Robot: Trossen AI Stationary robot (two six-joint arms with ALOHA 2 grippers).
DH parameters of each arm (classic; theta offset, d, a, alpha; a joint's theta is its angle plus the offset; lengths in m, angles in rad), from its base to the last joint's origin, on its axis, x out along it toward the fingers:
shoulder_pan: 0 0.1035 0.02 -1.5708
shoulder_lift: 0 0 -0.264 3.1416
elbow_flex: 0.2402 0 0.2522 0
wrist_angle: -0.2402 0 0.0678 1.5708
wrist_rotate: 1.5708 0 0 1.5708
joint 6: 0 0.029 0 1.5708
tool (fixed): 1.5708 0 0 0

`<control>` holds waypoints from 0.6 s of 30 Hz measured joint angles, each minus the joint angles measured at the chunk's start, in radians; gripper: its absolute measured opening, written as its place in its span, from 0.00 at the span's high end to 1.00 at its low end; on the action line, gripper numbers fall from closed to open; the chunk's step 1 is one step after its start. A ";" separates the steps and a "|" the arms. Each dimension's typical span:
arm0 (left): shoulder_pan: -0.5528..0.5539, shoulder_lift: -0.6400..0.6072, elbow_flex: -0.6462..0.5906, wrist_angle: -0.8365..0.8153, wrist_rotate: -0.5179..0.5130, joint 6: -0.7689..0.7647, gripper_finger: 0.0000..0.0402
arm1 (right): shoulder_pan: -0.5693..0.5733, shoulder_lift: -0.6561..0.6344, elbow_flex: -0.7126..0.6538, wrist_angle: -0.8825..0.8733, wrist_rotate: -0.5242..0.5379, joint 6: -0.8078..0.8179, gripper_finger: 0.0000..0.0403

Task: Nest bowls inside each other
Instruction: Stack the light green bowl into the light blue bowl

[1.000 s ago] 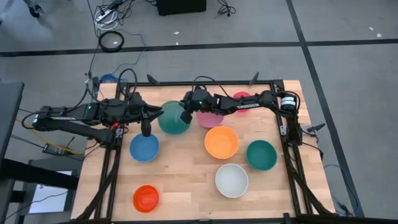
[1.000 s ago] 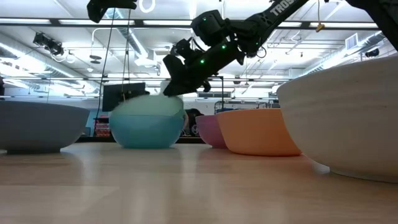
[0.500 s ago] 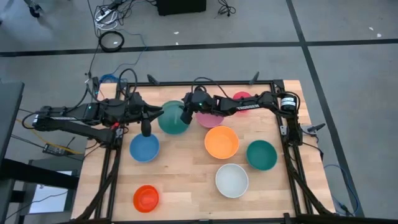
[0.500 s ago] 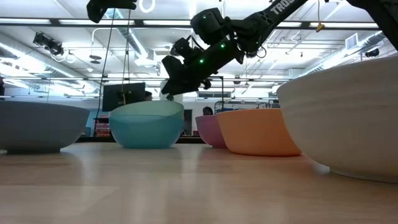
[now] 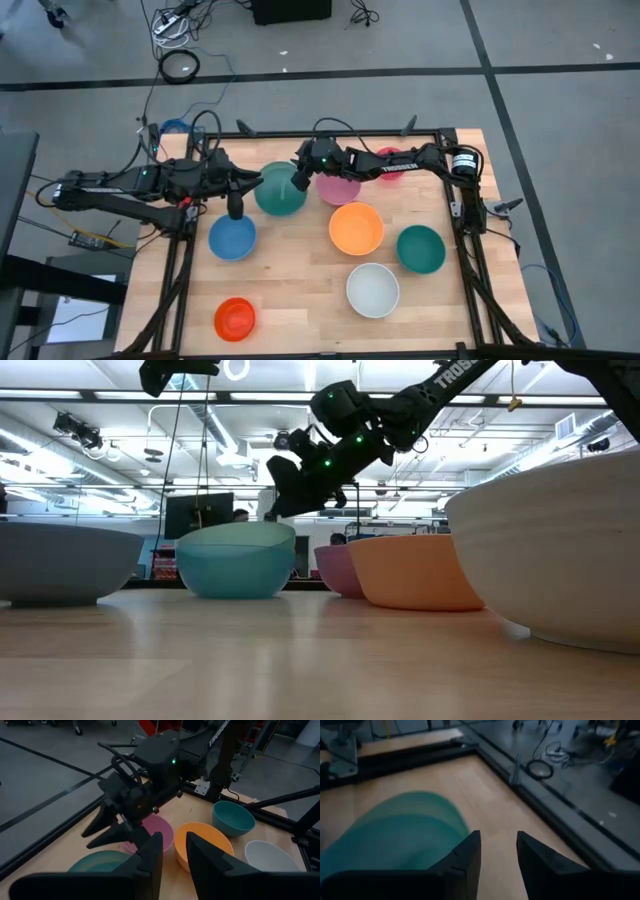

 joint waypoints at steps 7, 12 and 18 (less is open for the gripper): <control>0.000 0.000 0.000 0.000 0.000 0.009 0.76 | 0.021 0.001 0.000 -0.102 0.004 0.052 0.73; 0.000 0.000 0.000 0.000 0.000 0.011 0.76 | 0.022 0.001 0.000 -0.176 0.007 0.102 0.73; 0.000 0.000 0.000 0.000 0.000 0.011 0.76 | 0.035 0.002 0.000 -0.224 -0.022 0.115 0.80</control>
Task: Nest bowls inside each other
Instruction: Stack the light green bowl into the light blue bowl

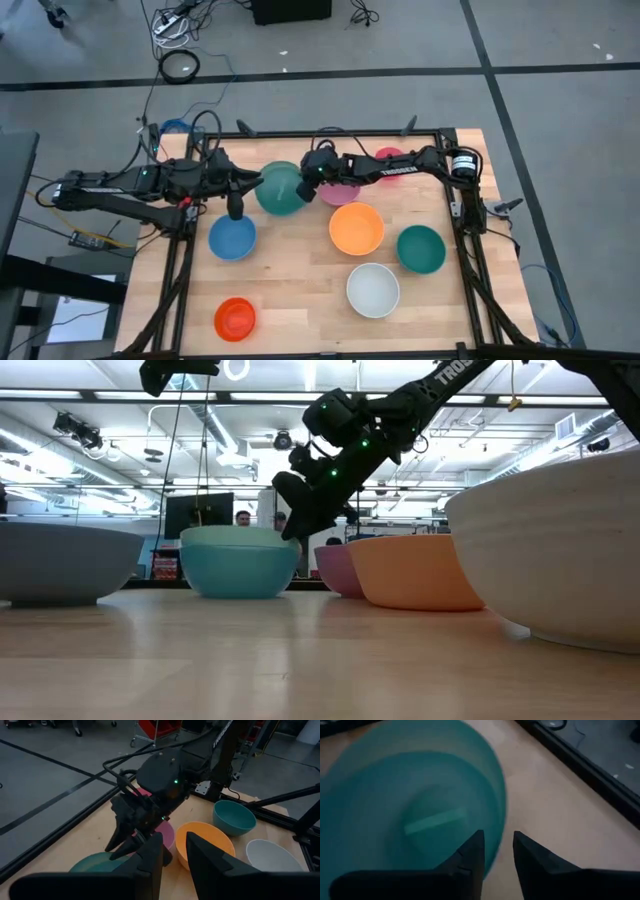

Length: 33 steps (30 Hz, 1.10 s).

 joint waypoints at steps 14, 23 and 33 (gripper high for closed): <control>0.000 0.000 0.000 0.000 0.000 0.004 0.76 | 0.005 0.002 0.000 0.019 -0.092 0.004 0.99; 0.000 0.000 0.000 -0.022 0.000 0.004 0.76 | -0.002 -0.002 0.000 0.027 -0.133 -0.016 1.00; 0.000 0.000 0.000 -0.060 0.000 -0.022 0.76 | -0.009 -0.107 0.000 0.010 -0.230 0.005 1.00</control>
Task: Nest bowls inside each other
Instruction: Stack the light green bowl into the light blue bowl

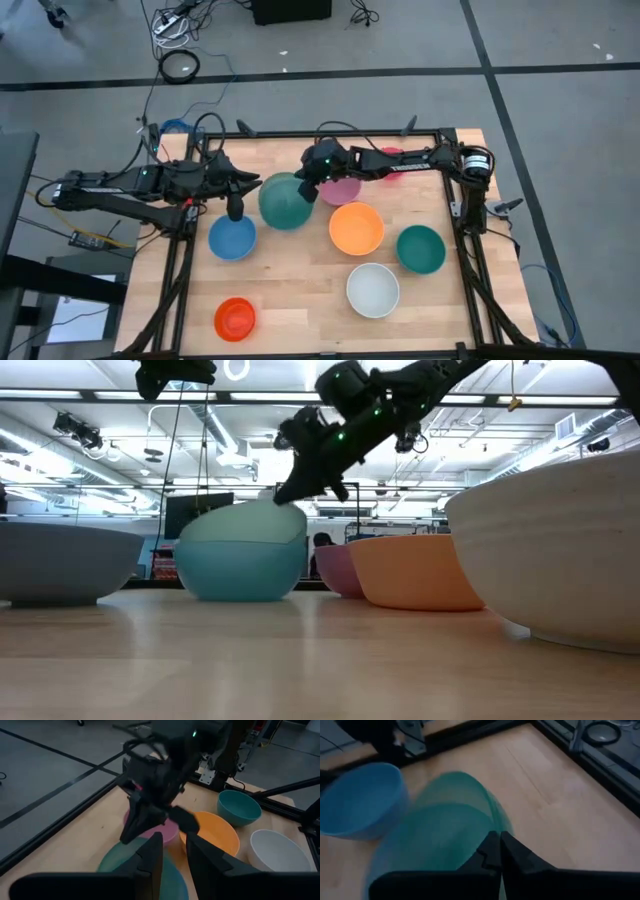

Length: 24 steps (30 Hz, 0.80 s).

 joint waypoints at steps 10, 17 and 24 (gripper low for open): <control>0.000 0.000 0.000 0.004 0.000 -0.001 0.76 | 0.030 -0.026 0.000 -0.121 -0.013 0.072 1.00; 0.000 0.000 0.000 0.018 0.000 -0.001 0.76 | 0.036 -0.026 0.000 -0.166 0.000 0.088 1.00; 0.000 0.000 0.000 0.018 0.000 -0.001 0.76 | 0.037 -0.025 0.000 -0.215 0.002 0.090 1.00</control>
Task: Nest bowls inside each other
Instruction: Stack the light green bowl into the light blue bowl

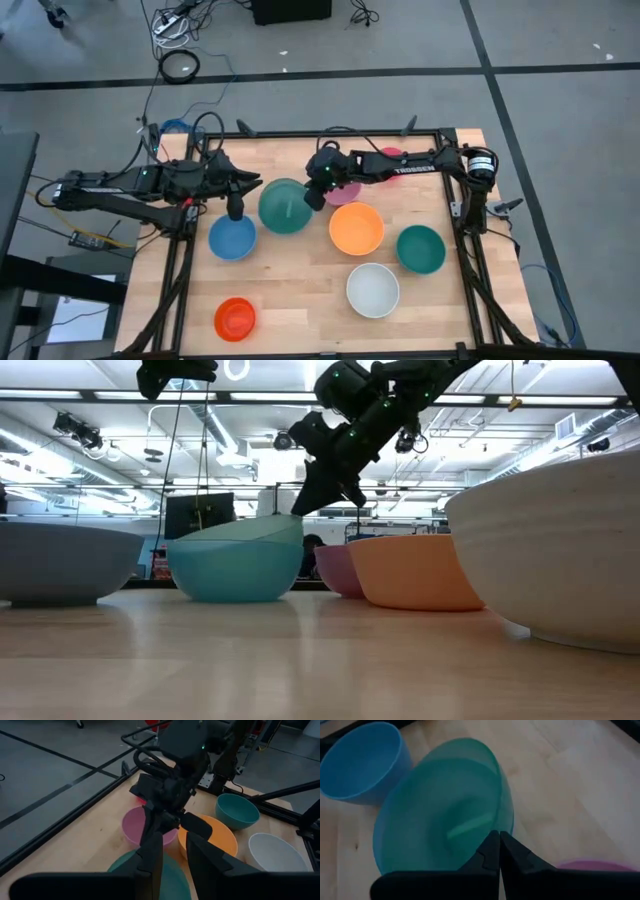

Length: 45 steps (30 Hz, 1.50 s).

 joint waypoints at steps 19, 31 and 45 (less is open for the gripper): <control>0.023 0.192 -0.014 -0.142 -0.073 0.239 0.76 | 0.103 -0.309 0.001 -0.028 0.409 -0.267 1.00; 0.157 0.478 -0.017 -0.058 -0.077 0.647 0.76 | 0.351 -0.544 0.000 -0.155 0.466 -0.290 1.00; 0.265 0.514 -0.017 -0.029 0.055 0.708 0.76 | 0.560 -0.573 0.000 -0.195 0.727 -0.283 1.00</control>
